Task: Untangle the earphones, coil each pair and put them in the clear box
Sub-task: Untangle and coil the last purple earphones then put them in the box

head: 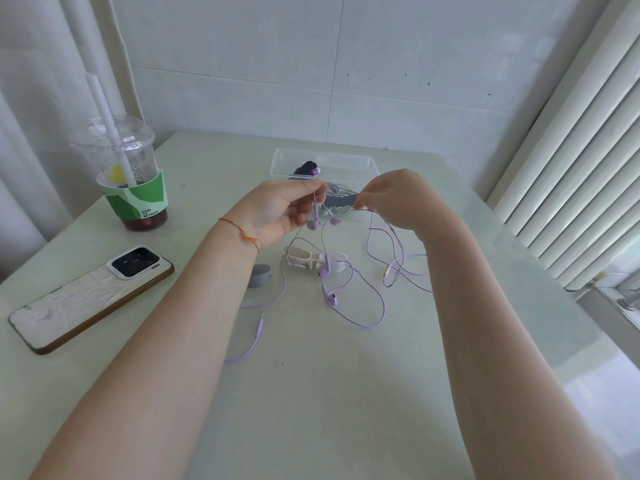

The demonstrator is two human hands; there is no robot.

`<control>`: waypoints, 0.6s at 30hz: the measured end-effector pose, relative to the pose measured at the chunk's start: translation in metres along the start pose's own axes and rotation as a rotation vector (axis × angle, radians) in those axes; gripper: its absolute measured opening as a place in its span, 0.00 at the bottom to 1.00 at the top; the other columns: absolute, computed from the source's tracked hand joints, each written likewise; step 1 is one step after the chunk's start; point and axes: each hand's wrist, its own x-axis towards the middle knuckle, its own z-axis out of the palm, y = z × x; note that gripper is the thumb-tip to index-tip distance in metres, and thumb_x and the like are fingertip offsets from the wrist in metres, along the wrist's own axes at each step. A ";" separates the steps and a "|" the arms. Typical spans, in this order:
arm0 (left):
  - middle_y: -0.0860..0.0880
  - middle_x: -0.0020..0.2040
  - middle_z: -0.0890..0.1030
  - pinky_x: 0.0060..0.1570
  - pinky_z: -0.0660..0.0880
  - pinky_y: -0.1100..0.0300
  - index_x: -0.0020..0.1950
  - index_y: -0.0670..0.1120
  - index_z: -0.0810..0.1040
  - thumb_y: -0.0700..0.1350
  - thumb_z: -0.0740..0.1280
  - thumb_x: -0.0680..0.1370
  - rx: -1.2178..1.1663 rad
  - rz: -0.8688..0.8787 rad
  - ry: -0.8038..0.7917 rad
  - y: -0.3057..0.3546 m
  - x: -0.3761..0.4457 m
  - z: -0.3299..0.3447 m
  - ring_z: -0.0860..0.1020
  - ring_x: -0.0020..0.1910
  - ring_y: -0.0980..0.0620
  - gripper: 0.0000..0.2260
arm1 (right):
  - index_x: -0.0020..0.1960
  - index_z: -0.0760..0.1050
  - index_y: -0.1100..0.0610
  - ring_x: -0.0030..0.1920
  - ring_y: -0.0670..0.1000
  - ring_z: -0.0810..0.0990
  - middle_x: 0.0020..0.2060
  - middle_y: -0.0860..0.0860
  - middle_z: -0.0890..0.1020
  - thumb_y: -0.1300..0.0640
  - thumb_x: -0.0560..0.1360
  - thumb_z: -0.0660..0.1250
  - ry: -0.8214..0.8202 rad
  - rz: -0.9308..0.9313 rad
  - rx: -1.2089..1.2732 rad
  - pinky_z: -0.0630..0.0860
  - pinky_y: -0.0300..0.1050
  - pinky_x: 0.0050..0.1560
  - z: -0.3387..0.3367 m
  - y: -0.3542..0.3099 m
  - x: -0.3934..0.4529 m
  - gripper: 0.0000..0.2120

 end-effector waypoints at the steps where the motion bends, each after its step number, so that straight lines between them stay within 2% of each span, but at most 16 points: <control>1: 0.51 0.36 0.81 0.33 0.66 0.66 0.42 0.44 0.81 0.42 0.66 0.79 -0.042 -0.026 -0.001 0.002 -0.001 0.000 0.74 0.30 0.58 0.08 | 0.36 0.81 0.49 0.33 0.51 0.71 0.31 0.50 0.75 0.56 0.73 0.66 0.002 0.000 0.002 0.68 0.42 0.34 0.001 0.000 0.001 0.09; 4: 0.49 0.36 0.81 0.31 0.68 0.67 0.43 0.46 0.78 0.44 0.68 0.78 -0.073 -0.079 0.016 0.004 -0.002 0.000 0.75 0.31 0.56 0.04 | 0.39 0.81 0.51 0.36 0.51 0.73 0.35 0.51 0.78 0.57 0.74 0.65 0.091 -0.016 0.061 0.68 0.42 0.35 0.001 0.000 0.002 0.08; 6: 0.48 0.36 0.80 0.35 0.70 0.65 0.42 0.48 0.78 0.43 0.67 0.76 0.066 -0.071 0.036 0.001 -0.001 0.000 0.77 0.33 0.55 0.04 | 0.39 0.81 0.51 0.39 0.52 0.75 0.38 0.52 0.81 0.58 0.75 0.64 0.199 -0.039 0.123 0.71 0.43 0.39 0.000 -0.002 0.003 0.09; 9: 0.50 0.32 0.79 0.42 0.73 0.59 0.27 0.48 0.77 0.43 0.67 0.76 0.187 -0.066 0.130 -0.004 0.001 0.003 0.81 0.32 0.53 0.17 | 0.36 0.80 0.50 0.40 0.53 0.77 0.37 0.53 0.82 0.58 0.75 0.64 0.230 -0.047 0.152 0.73 0.45 0.40 -0.002 -0.003 0.002 0.11; 12: 0.50 0.27 0.75 0.34 0.75 0.60 0.31 0.47 0.72 0.44 0.67 0.77 0.117 -0.060 0.267 -0.003 0.004 0.002 0.72 0.21 0.54 0.14 | 0.37 0.82 0.53 0.37 0.52 0.76 0.37 0.55 0.83 0.58 0.72 0.65 0.090 0.005 0.057 0.73 0.44 0.38 0.000 0.000 0.002 0.08; 14: 0.51 0.27 0.73 0.31 0.73 0.62 0.32 0.47 0.72 0.45 0.68 0.76 0.130 -0.045 0.312 -0.003 0.005 0.000 0.68 0.20 0.54 0.13 | 0.38 0.82 0.52 0.36 0.52 0.76 0.38 0.54 0.83 0.59 0.72 0.64 0.118 0.034 0.064 0.72 0.44 0.38 0.002 0.001 0.003 0.09; 16: 0.51 0.29 0.74 0.31 0.71 0.62 0.33 0.47 0.73 0.45 0.69 0.76 0.157 -0.042 0.309 -0.004 0.005 -0.001 0.68 0.22 0.54 0.12 | 0.39 0.82 0.53 0.35 0.50 0.76 0.34 0.50 0.81 0.60 0.74 0.63 0.174 0.018 0.152 0.72 0.44 0.37 0.001 0.000 0.002 0.10; 18: 0.49 0.32 0.75 0.33 0.72 0.62 0.38 0.46 0.76 0.44 0.67 0.77 0.200 -0.052 0.284 -0.006 0.006 -0.001 0.74 0.25 0.54 0.08 | 0.42 0.83 0.56 0.31 0.46 0.77 0.31 0.48 0.80 0.60 0.75 0.63 0.170 -0.024 0.251 0.75 0.44 0.40 0.000 -0.001 0.001 0.10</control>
